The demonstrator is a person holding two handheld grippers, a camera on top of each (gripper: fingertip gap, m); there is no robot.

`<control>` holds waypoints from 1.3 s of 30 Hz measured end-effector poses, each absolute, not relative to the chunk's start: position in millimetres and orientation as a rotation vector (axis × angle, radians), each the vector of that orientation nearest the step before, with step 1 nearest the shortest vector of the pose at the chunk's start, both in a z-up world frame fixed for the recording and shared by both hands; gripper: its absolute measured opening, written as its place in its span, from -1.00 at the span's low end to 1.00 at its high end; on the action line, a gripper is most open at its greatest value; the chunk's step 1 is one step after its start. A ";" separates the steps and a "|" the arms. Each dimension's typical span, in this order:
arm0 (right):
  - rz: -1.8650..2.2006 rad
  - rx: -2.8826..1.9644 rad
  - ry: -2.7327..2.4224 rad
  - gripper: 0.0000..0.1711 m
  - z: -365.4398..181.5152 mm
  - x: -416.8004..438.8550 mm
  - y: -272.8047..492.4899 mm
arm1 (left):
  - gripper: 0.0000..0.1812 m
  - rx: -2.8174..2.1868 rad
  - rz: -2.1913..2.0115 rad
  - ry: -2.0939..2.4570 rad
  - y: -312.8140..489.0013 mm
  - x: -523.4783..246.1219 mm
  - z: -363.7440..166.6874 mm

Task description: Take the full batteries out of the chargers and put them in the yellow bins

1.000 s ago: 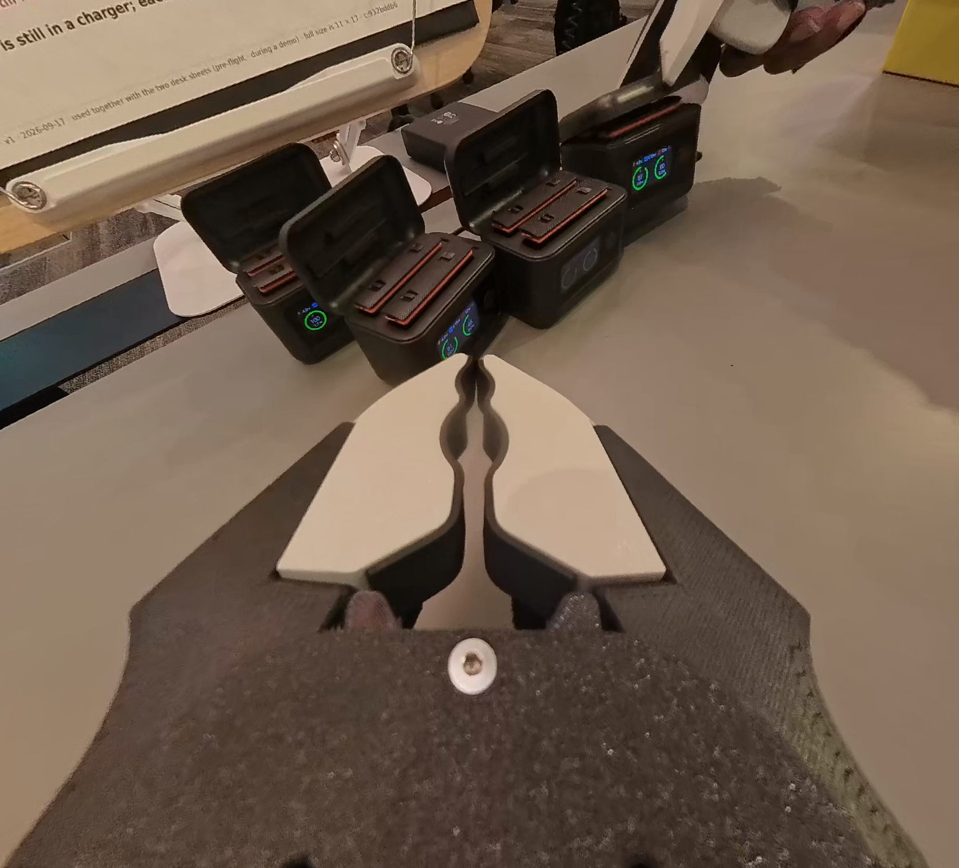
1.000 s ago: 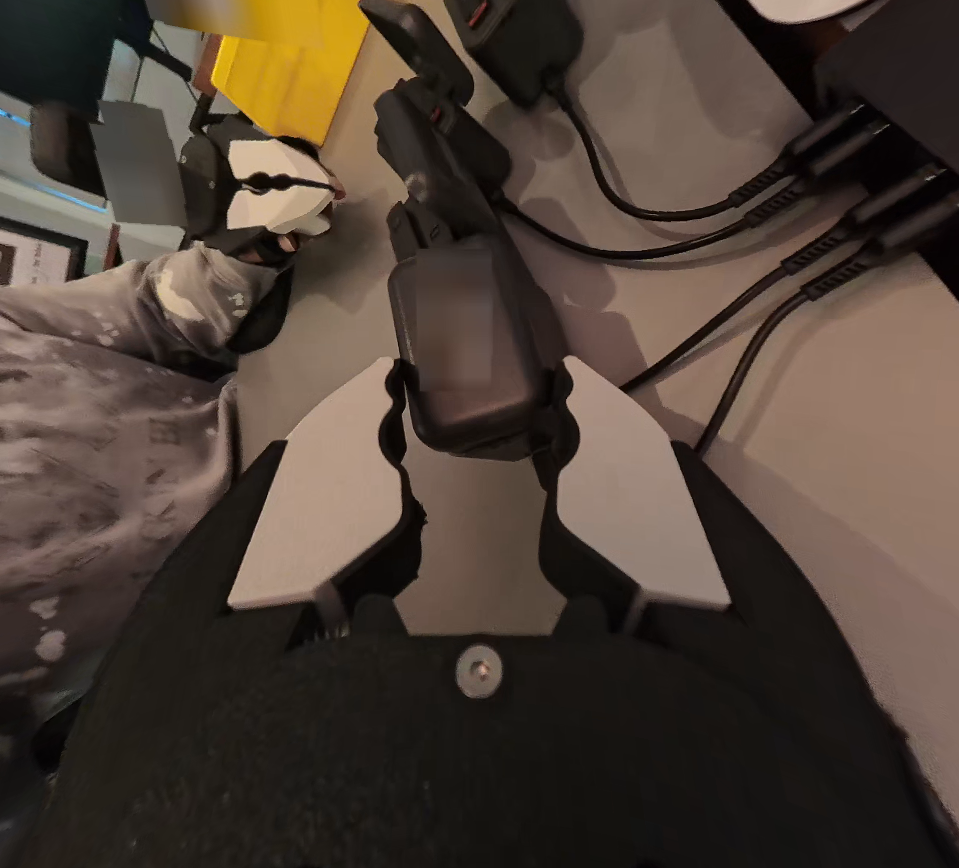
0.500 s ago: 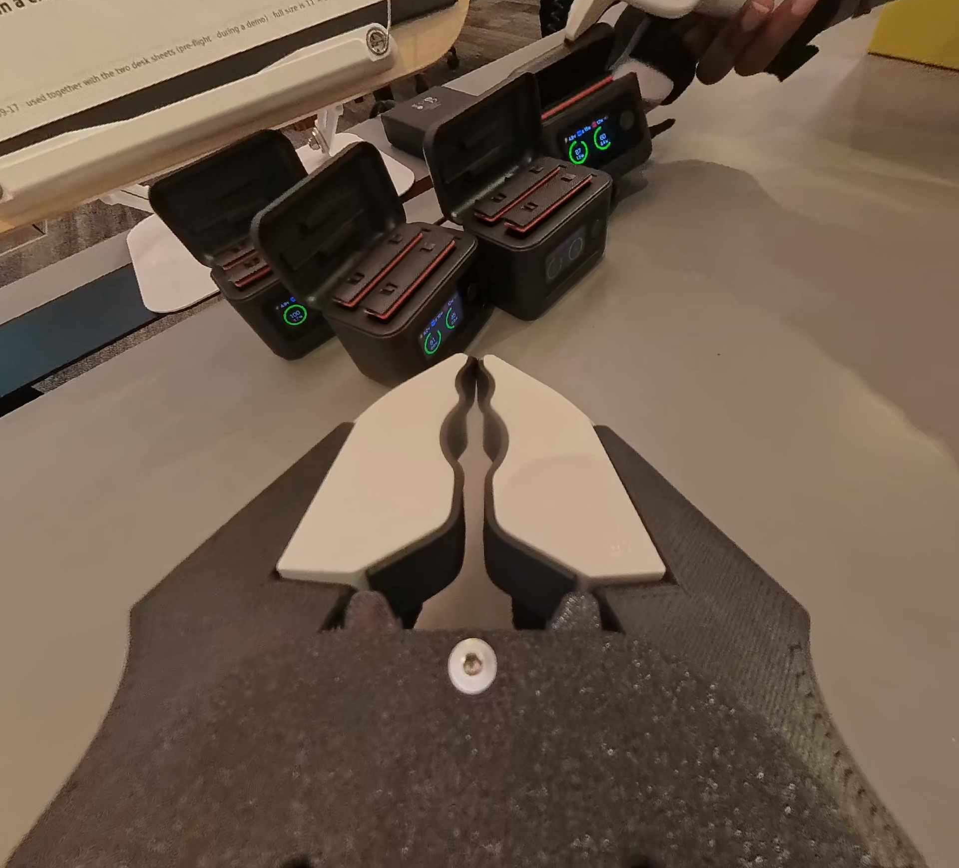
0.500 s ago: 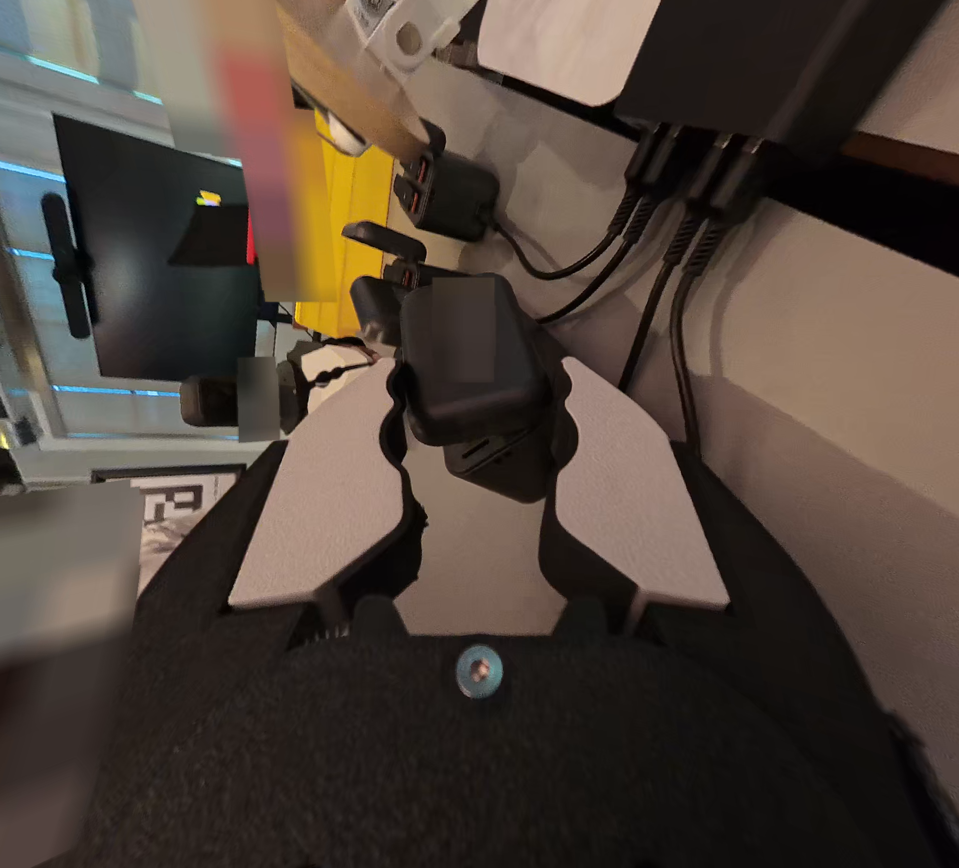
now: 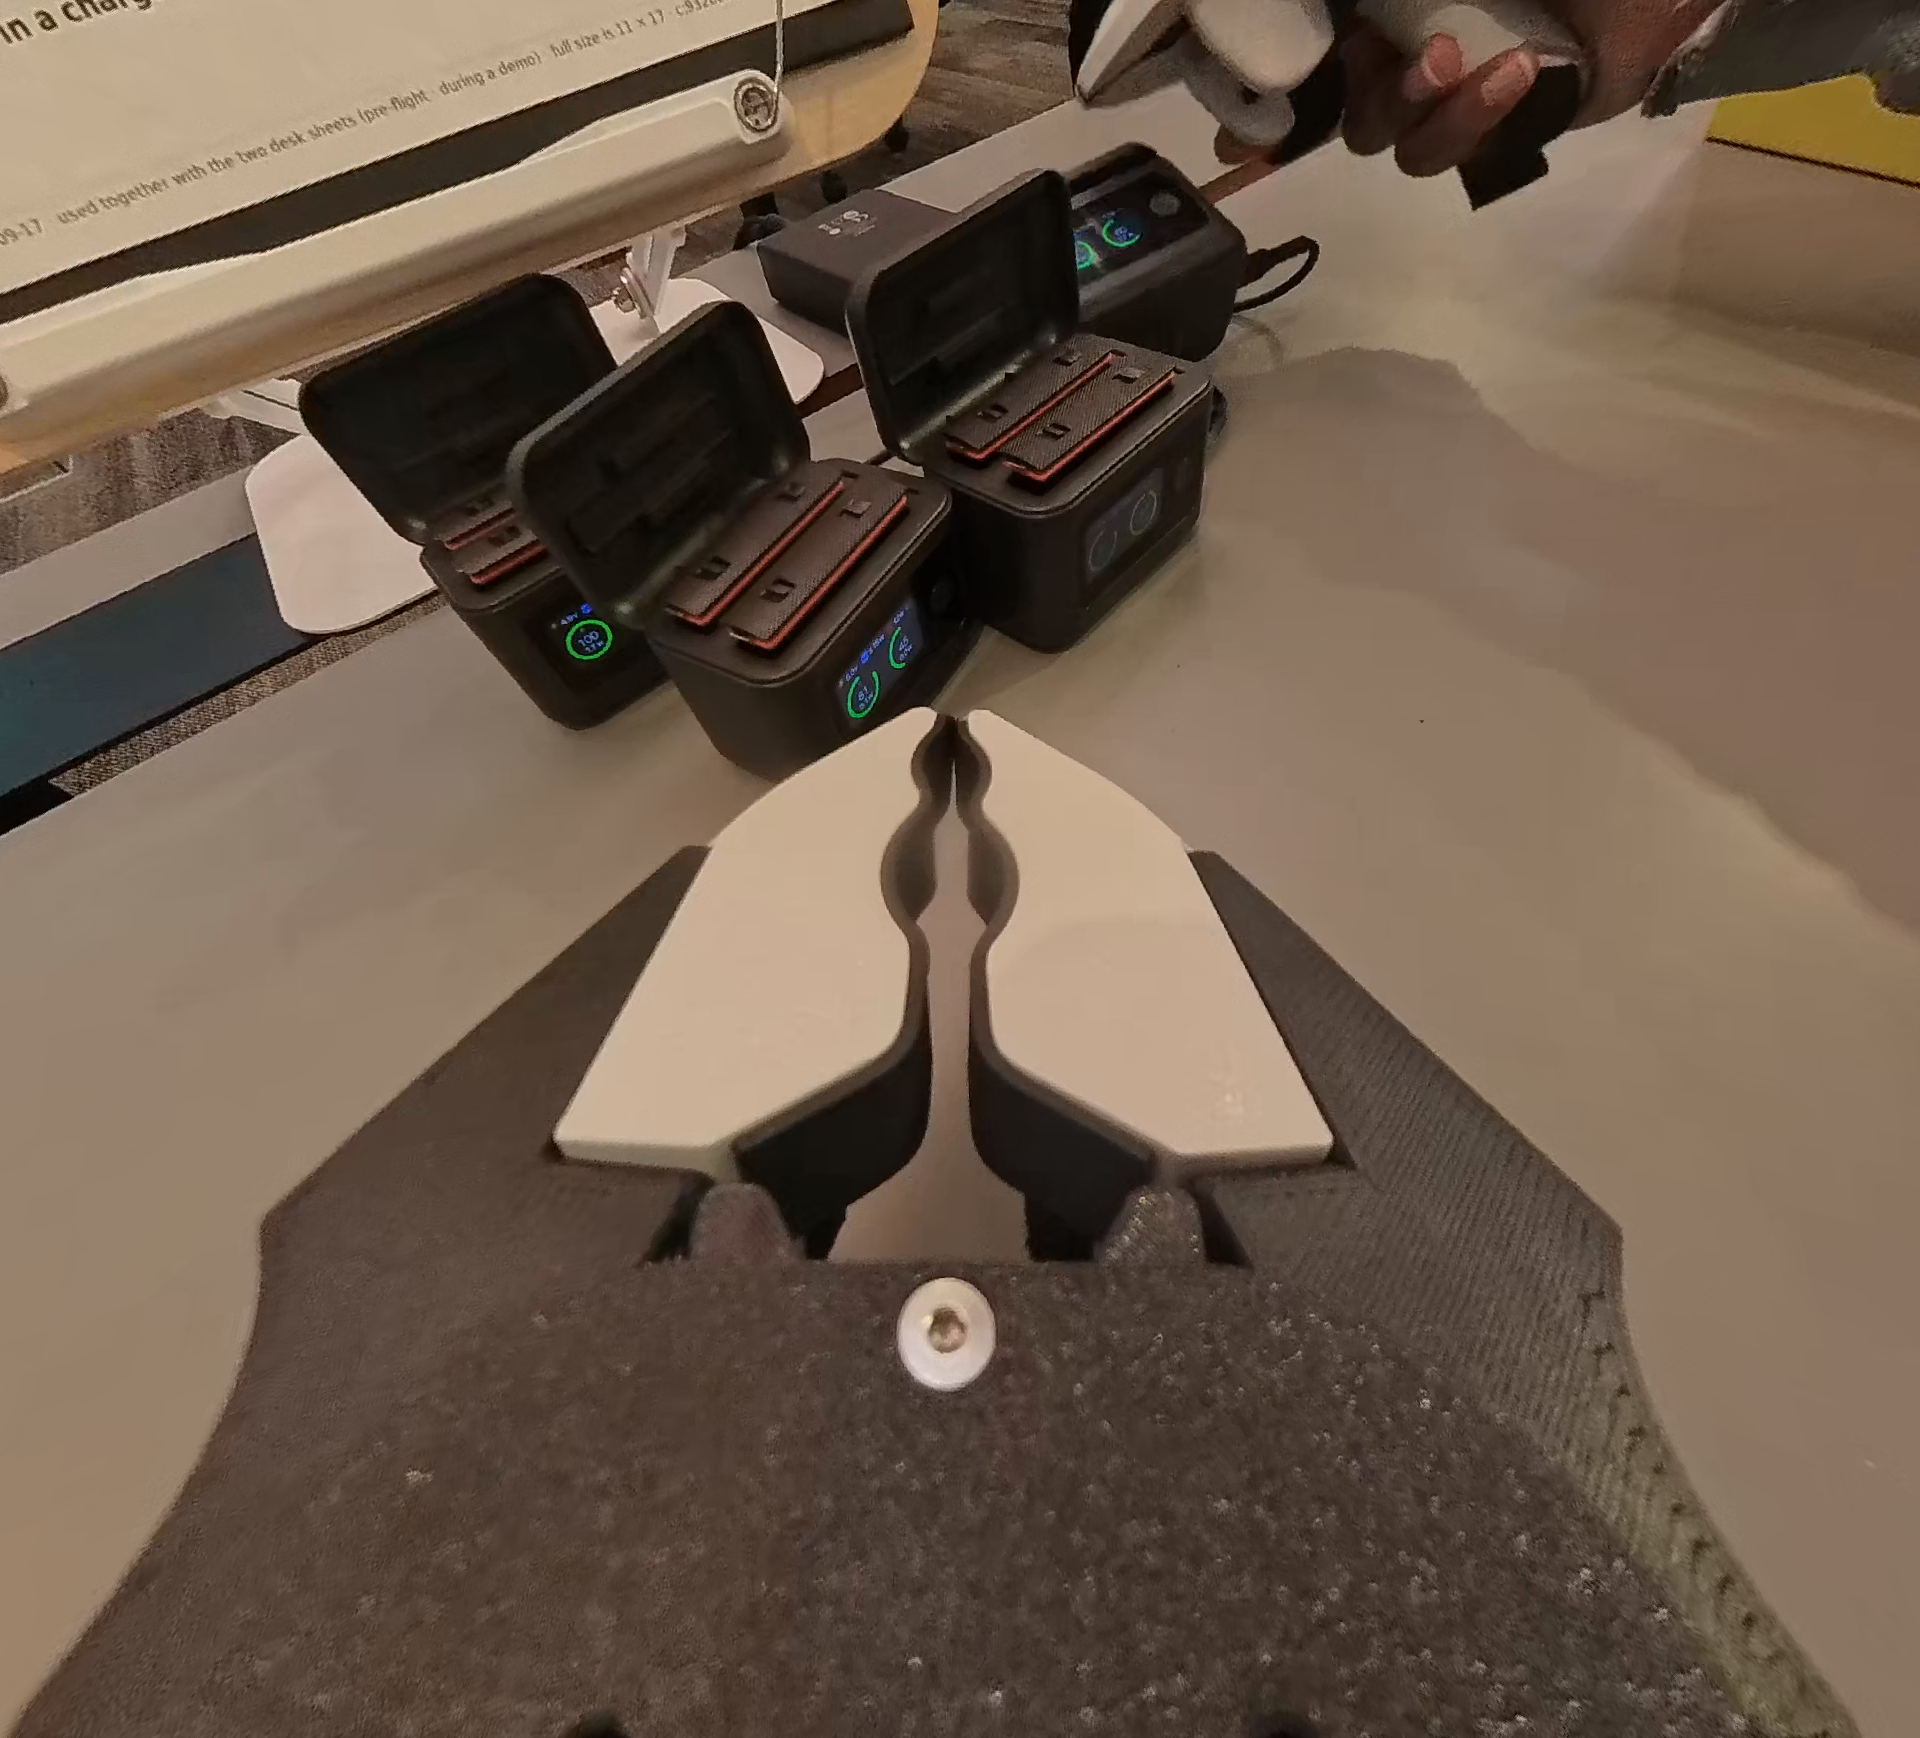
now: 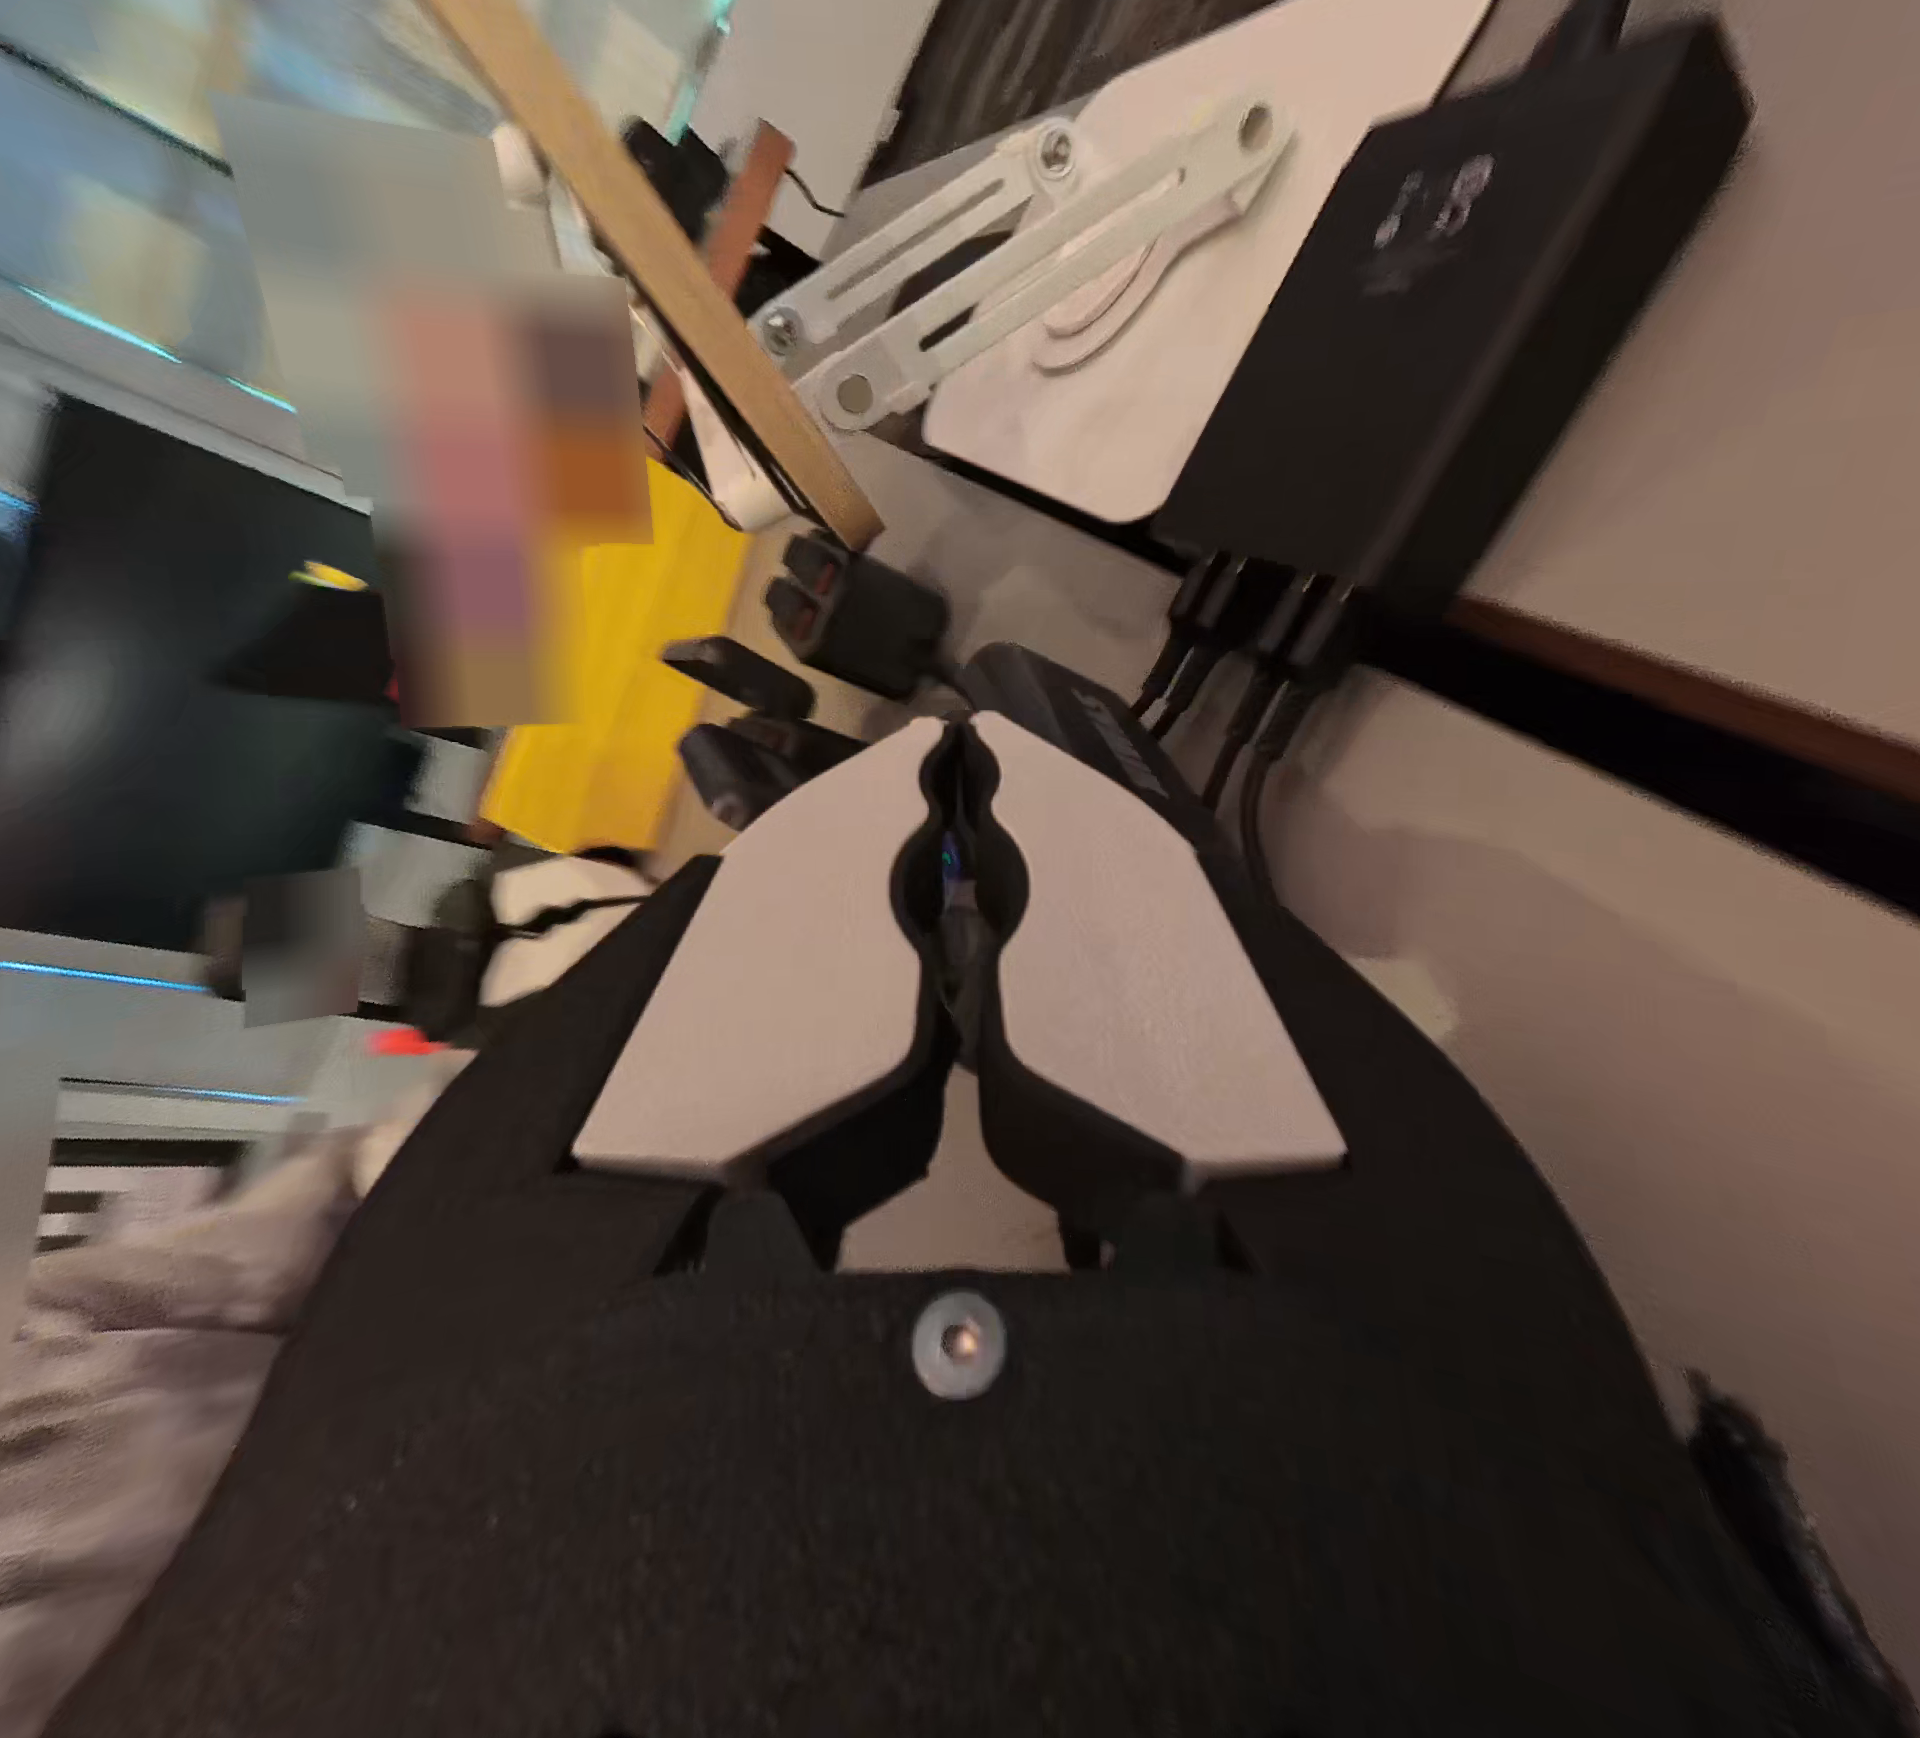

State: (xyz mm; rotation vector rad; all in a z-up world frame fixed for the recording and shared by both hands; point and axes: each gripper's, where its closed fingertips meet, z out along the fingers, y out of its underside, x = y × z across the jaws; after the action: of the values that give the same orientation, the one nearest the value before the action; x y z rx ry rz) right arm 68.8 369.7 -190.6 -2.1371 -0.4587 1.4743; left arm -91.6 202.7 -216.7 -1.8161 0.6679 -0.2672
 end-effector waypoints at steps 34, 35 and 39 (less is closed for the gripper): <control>0.556 -2.041 -1.614 -0.05 -229.7 78.2 343.9 | -1.00 -1.815 -0.250 0.700 202.0 -89.5 -218.9; 0.496 -2.057 -1.671 -0.04 -236.9 78.5 342.5 | -1.00 -1.814 -0.249 0.701 202.0 -89.4 -219.0; 0.243 -1.949 -1.814 -0.18 -245.0 79.8 340.5 | -1.00 -1.811 -0.246 0.702 201.9 -89.9 -218.1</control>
State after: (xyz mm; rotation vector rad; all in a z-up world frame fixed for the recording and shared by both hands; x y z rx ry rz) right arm 79.8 340.5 -245.0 -1.9488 -1.8144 0.2434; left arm -89.9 201.9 -218.1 -1.8110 0.7018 -0.2462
